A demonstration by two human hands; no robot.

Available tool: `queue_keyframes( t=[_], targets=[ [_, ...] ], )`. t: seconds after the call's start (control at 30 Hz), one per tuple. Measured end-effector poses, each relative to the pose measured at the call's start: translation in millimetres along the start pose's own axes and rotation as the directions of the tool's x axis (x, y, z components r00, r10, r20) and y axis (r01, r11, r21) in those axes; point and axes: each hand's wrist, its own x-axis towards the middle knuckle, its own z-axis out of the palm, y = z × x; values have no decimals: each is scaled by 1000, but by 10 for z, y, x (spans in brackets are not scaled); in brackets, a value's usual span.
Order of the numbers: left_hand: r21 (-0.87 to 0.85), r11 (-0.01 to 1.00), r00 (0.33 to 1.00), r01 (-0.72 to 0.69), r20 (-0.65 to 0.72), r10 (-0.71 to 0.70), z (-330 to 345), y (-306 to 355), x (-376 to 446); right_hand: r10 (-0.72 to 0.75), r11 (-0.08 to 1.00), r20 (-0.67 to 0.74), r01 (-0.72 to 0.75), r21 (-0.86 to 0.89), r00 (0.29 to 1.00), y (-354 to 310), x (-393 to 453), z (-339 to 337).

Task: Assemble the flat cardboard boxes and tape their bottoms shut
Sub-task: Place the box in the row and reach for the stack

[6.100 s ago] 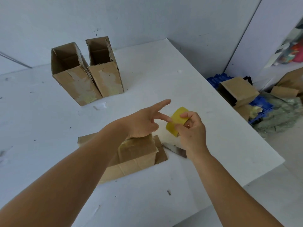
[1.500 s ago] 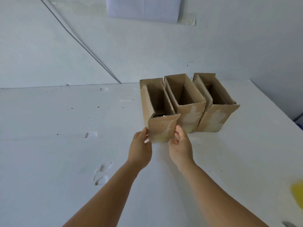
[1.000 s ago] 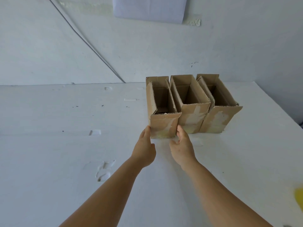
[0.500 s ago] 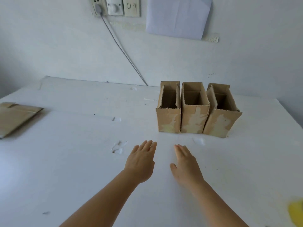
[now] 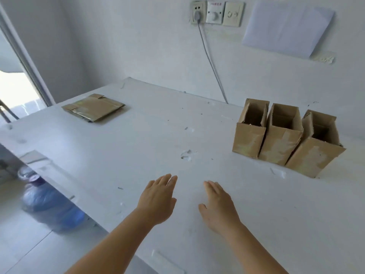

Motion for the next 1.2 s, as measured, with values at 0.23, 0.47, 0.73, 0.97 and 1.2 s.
queue_keyframes(
  t=[0.23, 0.47, 0.73, 0.97, 1.2],
  targets=[
    [-41, 996, 994, 82, -65, -85, -307, -992, -437, -89, 996, 0, 89, 6, 996, -1090, 154, 289],
    [-47, 989, 987, 143, -63, -145, -537, -2132, -868, -136, 990, 19, 135, 35, 991, -2223, 325, 668],
    [-87, 979, 976, 185, -102, -194, -776, -3008, -1118, -194, 981, 63, 193, 14, 979, -3113, 577, 943],
    [-91, 970, 964, 224, -126, -234, -896, -3652, -984, -236, 972, 69, 236, -5, 969, -3625, 1109, 1069],
    [-59, 973, 967, 221, -119, -227, -1004, -4376, -444, -236, 972, 47, 236, 6, 971, -4050, 1962, 1271]
  ],
)
